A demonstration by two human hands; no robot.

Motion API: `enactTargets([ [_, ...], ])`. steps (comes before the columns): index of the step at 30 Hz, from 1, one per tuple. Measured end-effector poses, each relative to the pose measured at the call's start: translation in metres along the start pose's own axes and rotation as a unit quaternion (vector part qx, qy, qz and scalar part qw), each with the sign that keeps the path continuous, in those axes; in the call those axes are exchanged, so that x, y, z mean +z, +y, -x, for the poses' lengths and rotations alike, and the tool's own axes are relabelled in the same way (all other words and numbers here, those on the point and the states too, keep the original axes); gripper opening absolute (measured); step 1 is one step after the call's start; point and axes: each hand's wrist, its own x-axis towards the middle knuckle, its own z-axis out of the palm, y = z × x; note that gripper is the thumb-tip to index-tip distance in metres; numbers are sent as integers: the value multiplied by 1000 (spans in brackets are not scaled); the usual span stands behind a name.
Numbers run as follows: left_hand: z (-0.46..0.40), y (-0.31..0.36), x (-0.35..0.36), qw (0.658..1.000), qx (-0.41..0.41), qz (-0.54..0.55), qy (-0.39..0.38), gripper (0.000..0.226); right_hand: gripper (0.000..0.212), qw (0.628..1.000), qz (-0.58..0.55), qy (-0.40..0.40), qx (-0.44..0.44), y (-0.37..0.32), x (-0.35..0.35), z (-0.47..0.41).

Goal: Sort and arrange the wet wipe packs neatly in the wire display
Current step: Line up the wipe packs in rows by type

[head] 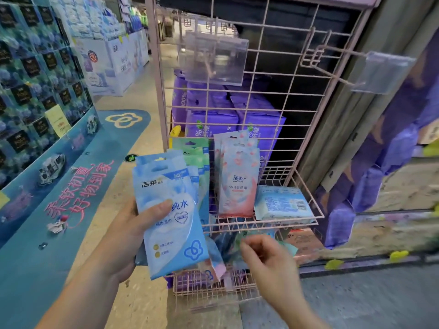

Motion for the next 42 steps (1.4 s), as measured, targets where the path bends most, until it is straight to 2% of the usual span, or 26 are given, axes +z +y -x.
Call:
enactTargets([
  [2, -3, 0, 14, 1000, 12, -4, -24, 74, 6, 990, 75, 67, -95, -13, -34, -23],
  [3, -4, 0, 21, 999, 18, -3, -30, 69, 10, 977, 161, 62, -125, -16, -49, -40],
  [5, -6, -1, 32, 999, 23, 6, -36, 67, 37, 925, 361, -33, -114, -11, -70, -77],
  [7, -6, -1, 38, 999, 27, 9, -25, 75, 62, 875, 458, -145, -53, -3, -78, -103],
  [10, -5, -3, 41, 999, 38, 14, 15, 89, 84, 856, 462, -226, -46, 7, -81, -128],
  [12, -1, -5, 45, 998, 51, 22, 43, 88, 93, 851, 461, -249, -45, 8, -83, -144],
  [15, 6, -7, 54, 994, 62, 50, 80, 56, 104, 831, 497, -237, -78, 13, -81, -163],
  [17, 10, -11, 58, 992, 57, 52, 98, 52, 99, 838, 499, -186, -119, 16, -77, -167],
  [20, 15, -17, 62, 991, 49, 40, 121, 76, 84, 863, 454, -156, -158, 15, -82, -166],
  [22, 16, -19, 62, 989, 50, 42, 134, 92, 81, 903, 384, -141, -135, 6, -92, -162],
  [24, 17, -19, 63, 988, 52, 46, 136, 93, 83, 937, 309, -83, -139, -4, -107, -155],
  [26, 16, -19, 65, 989, 49, 49, 133, 94, 76, 969, 202, -51, -135, -12, -128, -142],
  [27, 16, -19, 66, 989, 50, 49, 132, 95, 70, 982, 123, -74, -121, -14, -140, -133],
  [28, 15, -18, 66, 989, 50, 50, 130, 94, 67, 986, 34, -129, -97, -14, -152, -123],
  [29, 15, -17, 67, 989, 50, 48, 127, 92, 70, 975, -44, -206, -68, -14, -164, -111],
  [31, 14, -16, 68, 991, 50, 45, 119, 90, 78, 921, -116, -372, -10, -6, -177, -89],
  [33, 14, -15, 68, 991, 49, 41, 114, 92, 68, 866, -37, -498, 11, 11, -168, -68],
  [34, 14, -15, 67, 992, 48, 38, 110, 91, 63, 858, 45, -512, 10, 28, -157, -59],
  [35, 14, -15, 65, 993, 47, 37, 105, 90, 61, 866, 121, -485, 9, 47, -144, -53],
  [37, 12, -16, 61, 994, 41, 35, 96, 88, 76, 913, 226, -338, 21, 83, -119, -45],
  [39, 10, -17, 58, 995, 35, 33, 87, 89, 88, 936, 298, -189, -7, 108, -99, -45],
  [41, 8, -18, 57, 996, 29, 29, 80, 91, 83, 947, 302, -105, -16, 117, -89, -57],
  [42, 7, -18, 57, 996, 25, 27, 77, 92, 76, 950, 298, -94, -13, 117, -85, -65],
])
